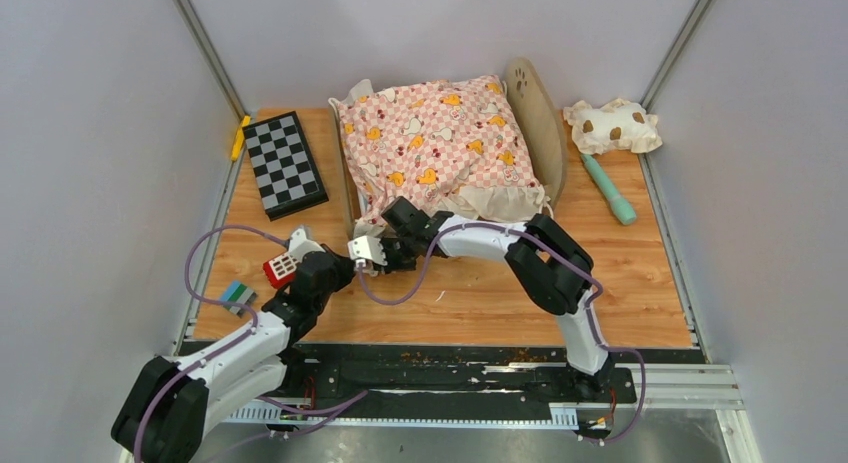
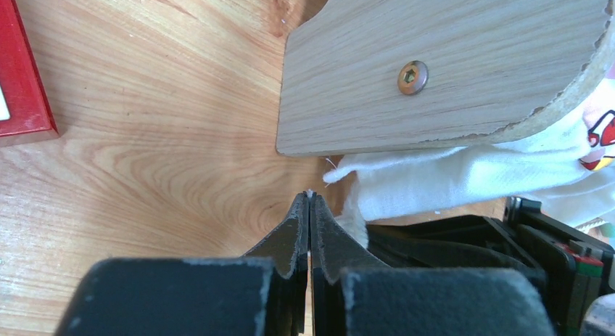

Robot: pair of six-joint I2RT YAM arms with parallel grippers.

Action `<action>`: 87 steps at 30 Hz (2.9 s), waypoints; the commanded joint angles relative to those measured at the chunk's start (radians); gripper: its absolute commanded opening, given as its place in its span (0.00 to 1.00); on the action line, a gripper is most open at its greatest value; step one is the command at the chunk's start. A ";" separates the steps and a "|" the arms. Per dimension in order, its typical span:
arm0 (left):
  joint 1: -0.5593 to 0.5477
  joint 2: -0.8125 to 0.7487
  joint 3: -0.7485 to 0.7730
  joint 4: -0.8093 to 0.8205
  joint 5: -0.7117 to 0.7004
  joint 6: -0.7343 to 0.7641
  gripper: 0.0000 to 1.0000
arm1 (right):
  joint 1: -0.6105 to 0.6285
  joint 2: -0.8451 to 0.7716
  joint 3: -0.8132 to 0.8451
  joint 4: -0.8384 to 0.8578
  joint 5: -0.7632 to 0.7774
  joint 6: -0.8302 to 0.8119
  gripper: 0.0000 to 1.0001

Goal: Set up the pet bed
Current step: Tie the ropes to the bed frame.

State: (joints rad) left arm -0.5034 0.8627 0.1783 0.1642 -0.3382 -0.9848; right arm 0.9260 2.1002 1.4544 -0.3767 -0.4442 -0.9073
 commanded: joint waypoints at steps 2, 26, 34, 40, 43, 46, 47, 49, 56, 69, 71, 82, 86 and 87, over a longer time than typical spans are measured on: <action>-0.001 0.041 0.027 0.082 -0.027 0.012 0.00 | -0.014 -0.038 -0.103 -0.104 0.092 0.102 0.00; -0.001 0.073 0.069 0.104 -0.073 0.108 0.00 | -0.032 -0.151 -0.218 -0.064 0.210 0.216 0.16; -0.001 0.105 0.075 0.121 -0.055 0.107 0.00 | -0.040 -0.211 -0.224 0.013 0.122 0.220 0.33; -0.001 0.097 0.075 0.112 -0.053 0.107 0.00 | -0.039 -0.205 -0.193 0.112 0.105 0.258 0.53; -0.001 0.087 0.078 0.103 -0.054 0.110 0.00 | -0.039 -0.196 -0.175 0.167 0.121 0.272 0.56; -0.001 0.059 0.086 0.078 -0.034 0.113 0.00 | -0.039 -0.166 -0.129 0.178 0.121 0.279 0.57; -0.001 0.043 0.089 0.069 -0.025 0.116 0.00 | -0.040 -0.156 -0.118 0.180 0.116 0.279 0.57; -0.001 0.008 0.097 0.045 -0.011 0.119 0.00 | -0.039 -0.147 -0.109 0.202 0.099 0.282 0.57; -0.001 -0.067 0.136 -0.018 0.031 0.136 0.00 | -0.040 -0.112 -0.094 0.273 -0.015 0.285 0.58; -0.001 -0.076 0.157 -0.038 0.057 0.141 0.00 | 0.001 -0.087 -0.192 0.557 -0.099 0.362 0.58; -0.001 -0.082 0.162 -0.045 0.058 0.141 0.00 | 0.011 -0.083 -0.222 0.647 -0.056 0.398 0.58; -0.001 -0.104 0.174 -0.073 0.061 0.141 0.00 | 0.018 -0.029 -0.251 0.751 0.029 0.474 0.58; -0.001 -0.108 0.178 -0.080 0.060 0.141 0.00 | 0.023 -0.008 -0.249 0.767 0.050 0.489 0.58; -0.001 -0.110 0.179 -0.082 0.061 0.141 0.00 | 0.025 -0.003 -0.247 0.770 0.055 0.495 0.58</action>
State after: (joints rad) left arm -0.5041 0.7689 0.3176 0.0826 -0.2729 -0.8639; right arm 0.9421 2.0739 1.1950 0.3218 -0.4126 -0.4534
